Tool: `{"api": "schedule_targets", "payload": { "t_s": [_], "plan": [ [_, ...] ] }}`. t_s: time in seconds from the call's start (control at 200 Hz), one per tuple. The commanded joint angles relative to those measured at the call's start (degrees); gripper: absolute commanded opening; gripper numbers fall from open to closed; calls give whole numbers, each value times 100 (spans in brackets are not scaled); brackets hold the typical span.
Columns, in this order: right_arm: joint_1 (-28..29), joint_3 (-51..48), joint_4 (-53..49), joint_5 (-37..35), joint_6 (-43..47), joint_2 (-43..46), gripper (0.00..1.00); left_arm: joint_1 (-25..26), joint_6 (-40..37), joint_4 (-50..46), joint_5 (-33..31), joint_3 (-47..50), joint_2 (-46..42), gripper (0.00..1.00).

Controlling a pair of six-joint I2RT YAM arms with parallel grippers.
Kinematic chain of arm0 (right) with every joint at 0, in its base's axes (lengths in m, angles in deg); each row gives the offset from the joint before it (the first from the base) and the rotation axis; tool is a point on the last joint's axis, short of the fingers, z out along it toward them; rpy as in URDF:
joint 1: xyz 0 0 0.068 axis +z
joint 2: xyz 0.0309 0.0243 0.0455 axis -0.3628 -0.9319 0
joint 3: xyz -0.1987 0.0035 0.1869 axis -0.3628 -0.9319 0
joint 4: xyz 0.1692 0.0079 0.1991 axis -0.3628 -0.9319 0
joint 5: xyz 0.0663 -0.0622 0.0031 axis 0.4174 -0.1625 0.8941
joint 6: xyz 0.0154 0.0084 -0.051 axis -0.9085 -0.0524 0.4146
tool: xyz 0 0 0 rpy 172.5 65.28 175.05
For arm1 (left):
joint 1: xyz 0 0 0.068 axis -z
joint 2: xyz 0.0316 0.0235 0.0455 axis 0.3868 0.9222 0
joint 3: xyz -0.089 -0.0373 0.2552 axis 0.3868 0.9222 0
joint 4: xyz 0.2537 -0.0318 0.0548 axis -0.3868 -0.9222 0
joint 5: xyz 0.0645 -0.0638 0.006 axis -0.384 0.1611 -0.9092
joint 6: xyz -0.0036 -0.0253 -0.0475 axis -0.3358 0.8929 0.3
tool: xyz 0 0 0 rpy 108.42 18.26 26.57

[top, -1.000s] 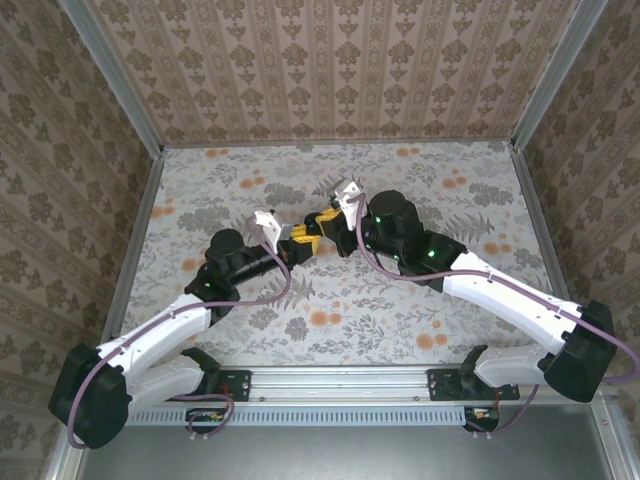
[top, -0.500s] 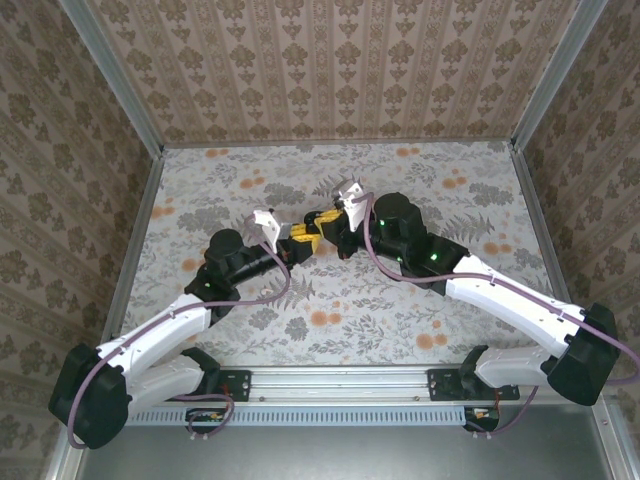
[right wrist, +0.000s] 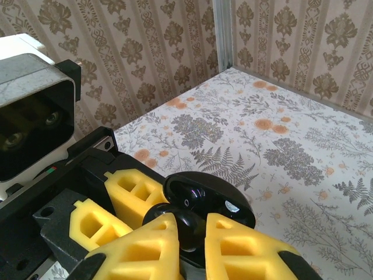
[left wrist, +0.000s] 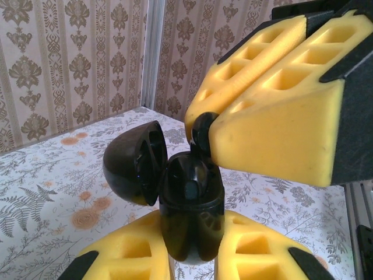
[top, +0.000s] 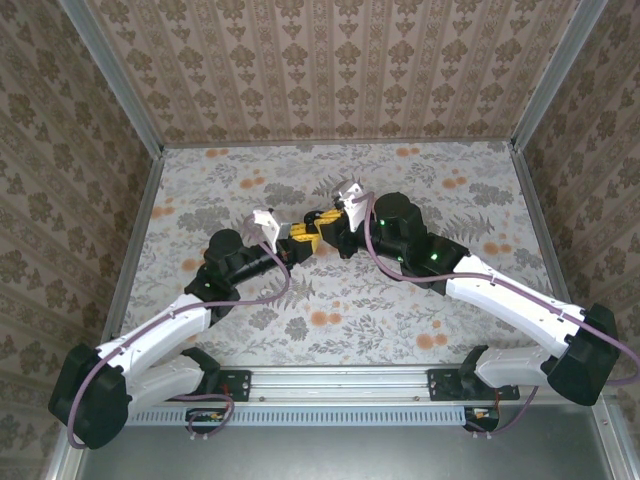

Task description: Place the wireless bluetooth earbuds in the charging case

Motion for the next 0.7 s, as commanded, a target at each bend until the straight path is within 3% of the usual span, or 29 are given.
{"api": "schedule_targets", "payload": {
  "t_s": [0.0, 0.185, 0.695],
  "plan": [
    [50, -47, -291, 327, -6, 124, 14, -28, 80, 261, -85, 18, -134, 0],
    [46, 24, -403, 309, 66, 117, 18, -36, 89, 259, -86, 18, -148, 0],
    [49, 908, -1081, -142, -411, 57, 51, -36, 80, 256, -95, 25, -159, 0]
  ]
}}
